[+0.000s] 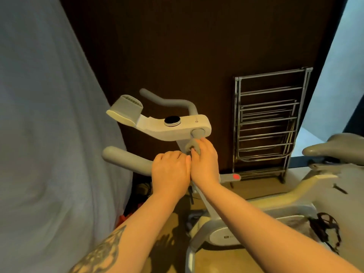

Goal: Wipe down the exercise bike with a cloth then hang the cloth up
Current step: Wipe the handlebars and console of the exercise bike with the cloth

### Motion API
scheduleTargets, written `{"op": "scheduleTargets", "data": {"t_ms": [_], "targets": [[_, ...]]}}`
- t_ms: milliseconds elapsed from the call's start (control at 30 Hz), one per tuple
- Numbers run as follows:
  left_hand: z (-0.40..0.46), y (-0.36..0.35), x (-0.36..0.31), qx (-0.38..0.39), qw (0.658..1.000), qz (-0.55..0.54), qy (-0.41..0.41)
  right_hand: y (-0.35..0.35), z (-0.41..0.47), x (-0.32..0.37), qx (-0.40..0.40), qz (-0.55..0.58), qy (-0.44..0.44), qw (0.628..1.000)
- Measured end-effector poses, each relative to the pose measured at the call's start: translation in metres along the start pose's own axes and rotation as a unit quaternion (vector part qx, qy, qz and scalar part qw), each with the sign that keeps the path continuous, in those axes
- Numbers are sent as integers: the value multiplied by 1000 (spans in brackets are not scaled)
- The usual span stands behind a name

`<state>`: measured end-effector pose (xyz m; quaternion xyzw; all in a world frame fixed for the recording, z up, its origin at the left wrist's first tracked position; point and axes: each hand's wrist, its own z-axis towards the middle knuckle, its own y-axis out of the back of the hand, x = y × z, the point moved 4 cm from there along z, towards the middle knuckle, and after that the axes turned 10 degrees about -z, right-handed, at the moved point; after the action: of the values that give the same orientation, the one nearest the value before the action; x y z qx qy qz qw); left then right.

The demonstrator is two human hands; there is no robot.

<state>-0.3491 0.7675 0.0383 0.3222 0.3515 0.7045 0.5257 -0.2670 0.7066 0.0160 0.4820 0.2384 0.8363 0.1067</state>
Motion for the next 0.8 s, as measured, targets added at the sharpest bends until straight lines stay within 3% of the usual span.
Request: {"op": "scheduleTargets", "data": {"t_ms": [67,200,300,367,500,567,667,800], "targets": [[1,-1,2,-13,1000,-4,12,2,10,-5,28,10,8,1000],[1,-5,1,2,1000,-20,19,1,42,-11,53,7,-97,994],[3,-3,1,-20,999,-22,45,-7,8,-7,-11,8,-32,999],[2,-3,0,-48,996,-18,67,-3,2,-10,-1,23,13,1000],[3,-6,-4,-26,992,-18,119,0,52,-19,72,29,-86,993],[4,-7,-4,-42,983,-35,173,0,46,-18,44,56,-106,992],[-3,-11,-8,-99,967,-57,228,8,-12,-10,-9,128,-30,991],[-2,-11,-10,-127,958,-58,252,7,19,-22,52,102,33,993]]}}
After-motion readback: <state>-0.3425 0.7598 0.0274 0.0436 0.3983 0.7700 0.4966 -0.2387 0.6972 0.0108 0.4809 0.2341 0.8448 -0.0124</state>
